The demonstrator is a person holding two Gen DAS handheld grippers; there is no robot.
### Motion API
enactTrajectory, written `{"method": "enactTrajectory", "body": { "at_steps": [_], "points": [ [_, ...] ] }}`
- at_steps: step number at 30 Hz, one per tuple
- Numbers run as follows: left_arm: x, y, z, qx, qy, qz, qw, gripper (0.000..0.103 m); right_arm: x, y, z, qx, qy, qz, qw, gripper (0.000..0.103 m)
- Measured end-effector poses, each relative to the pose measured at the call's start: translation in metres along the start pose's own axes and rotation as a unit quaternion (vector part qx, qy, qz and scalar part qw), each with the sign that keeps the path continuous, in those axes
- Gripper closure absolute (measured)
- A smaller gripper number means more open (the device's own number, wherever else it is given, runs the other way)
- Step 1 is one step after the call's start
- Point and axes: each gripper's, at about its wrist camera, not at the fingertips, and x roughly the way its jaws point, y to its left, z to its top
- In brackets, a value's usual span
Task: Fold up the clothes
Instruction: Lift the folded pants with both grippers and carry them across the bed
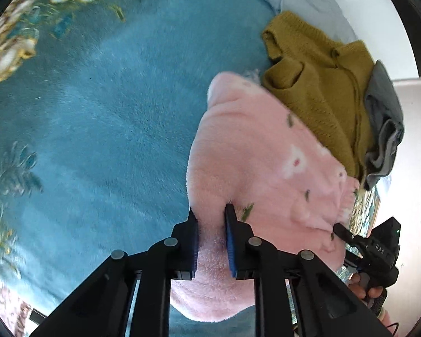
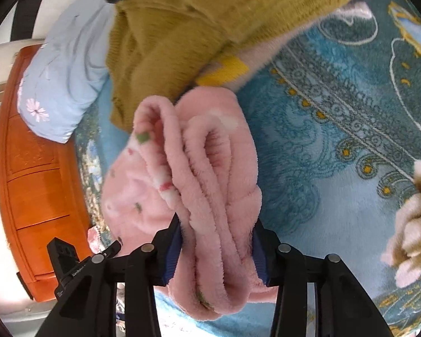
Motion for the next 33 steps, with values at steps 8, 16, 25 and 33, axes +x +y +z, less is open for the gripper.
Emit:
{"method": "enactTrajectory", "body": {
  "at_steps": [8, 16, 25, 33],
  "points": [
    [-0.026, -0.047, -0.046, -0.039, -0.041, 0.0, 0.9984, 0.087, -0.067, 0.009, -0.004, -0.04, -0.002, 0.035, 0.999, 0.057],
    [-0.06, -0.097, -0.087, -0.019, -0.048, -0.008, 0.9986, 0.087, -0.144, 0.001, -0.014, -0.047, -0.05, 0.058, 0.996, 0.057],
    [-0.09, -0.147, -0.092, 0.07, -0.067, -0.056, 0.9937, 0.087, -0.224, -0.005, -0.062, -0.009, -0.142, 0.056, 0.988, 0.057],
    [-0.105, -0.174, -0.122, 0.105, -0.071, -0.121, 0.9846, 0.087, -0.295, -0.017, -0.111, 0.003, -0.21, 0.039, 0.977, 0.057]
  ]
}}
